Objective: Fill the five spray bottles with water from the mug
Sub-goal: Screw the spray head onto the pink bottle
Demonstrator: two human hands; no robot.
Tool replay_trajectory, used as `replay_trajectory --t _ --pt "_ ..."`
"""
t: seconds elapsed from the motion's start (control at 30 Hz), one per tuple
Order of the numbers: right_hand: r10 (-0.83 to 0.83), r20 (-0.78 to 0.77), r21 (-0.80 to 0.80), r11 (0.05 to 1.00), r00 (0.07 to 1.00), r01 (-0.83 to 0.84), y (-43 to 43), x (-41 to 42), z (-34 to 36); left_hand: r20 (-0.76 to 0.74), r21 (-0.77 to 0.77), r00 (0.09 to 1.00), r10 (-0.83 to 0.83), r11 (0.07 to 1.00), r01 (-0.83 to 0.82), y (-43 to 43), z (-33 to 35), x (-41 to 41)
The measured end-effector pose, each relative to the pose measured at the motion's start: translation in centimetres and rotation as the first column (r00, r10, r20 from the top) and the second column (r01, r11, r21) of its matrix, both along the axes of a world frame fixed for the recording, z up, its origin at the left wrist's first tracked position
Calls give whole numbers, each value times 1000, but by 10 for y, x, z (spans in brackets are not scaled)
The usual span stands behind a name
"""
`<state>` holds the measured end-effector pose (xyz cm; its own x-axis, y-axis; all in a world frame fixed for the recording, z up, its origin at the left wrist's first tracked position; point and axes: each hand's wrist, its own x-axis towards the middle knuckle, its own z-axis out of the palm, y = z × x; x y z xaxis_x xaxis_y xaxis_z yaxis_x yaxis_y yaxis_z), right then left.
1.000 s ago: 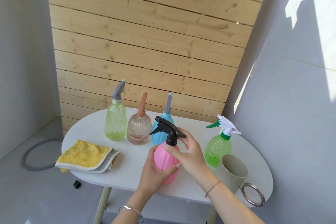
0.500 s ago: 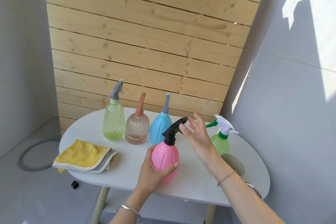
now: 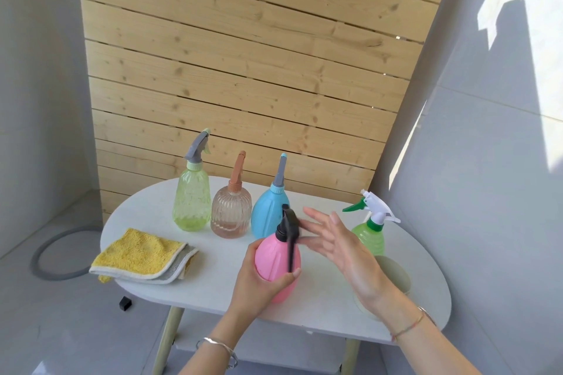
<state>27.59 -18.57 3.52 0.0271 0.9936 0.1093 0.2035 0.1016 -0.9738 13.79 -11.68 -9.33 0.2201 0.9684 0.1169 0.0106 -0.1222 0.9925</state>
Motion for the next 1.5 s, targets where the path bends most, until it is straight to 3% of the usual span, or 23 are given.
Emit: replay_trajectory --t 0.1,0.2,0.27,0.4,0.7,0.83,1.0,1.17,1.33,1.5 --pt "20 39 58 998 999 -22 -1 -6 3 3 1 1000 2 1000 -2 1 -2 1" --pt "-164 70 181 972 984 149 11 -1 2 -16 -16 1000 8 1000 -8 0 -1 0" --pt "-201 74 138 972 977 189 21 5 1 -24 -18 1000 5 1000 -6 0 -1 0" --pt "-87 115 -33 995 990 91 36 5 -7 -24 -12 1000 7 1000 -7 0 -1 -1" --pt "-228 252 123 972 941 203 27 7 -23 -21 2 1000 1 1000 -1 -1 2 -1" --pt "-164 144 15 986 976 164 30 0 -16 -15 4 1000 2 1000 -2 -1 4 -2" --pt "-257 96 15 966 962 257 41 -2 -8 -24 4 1000 7 1000 -7 -1 2 -2" --pt "-136 74 -70 988 988 141 64 -7 -3 -18 6 1000 4 1000 -3 -1 2 -1" --pt "-45 -60 -149 988 997 36 82 -14 2 -14 6 1000 3 1000 -3 -1 3 -1" --pt "-201 -25 -39 979 979 200 68 2 -5 -5 1 1000 2 1000 -2 1 0 -2"
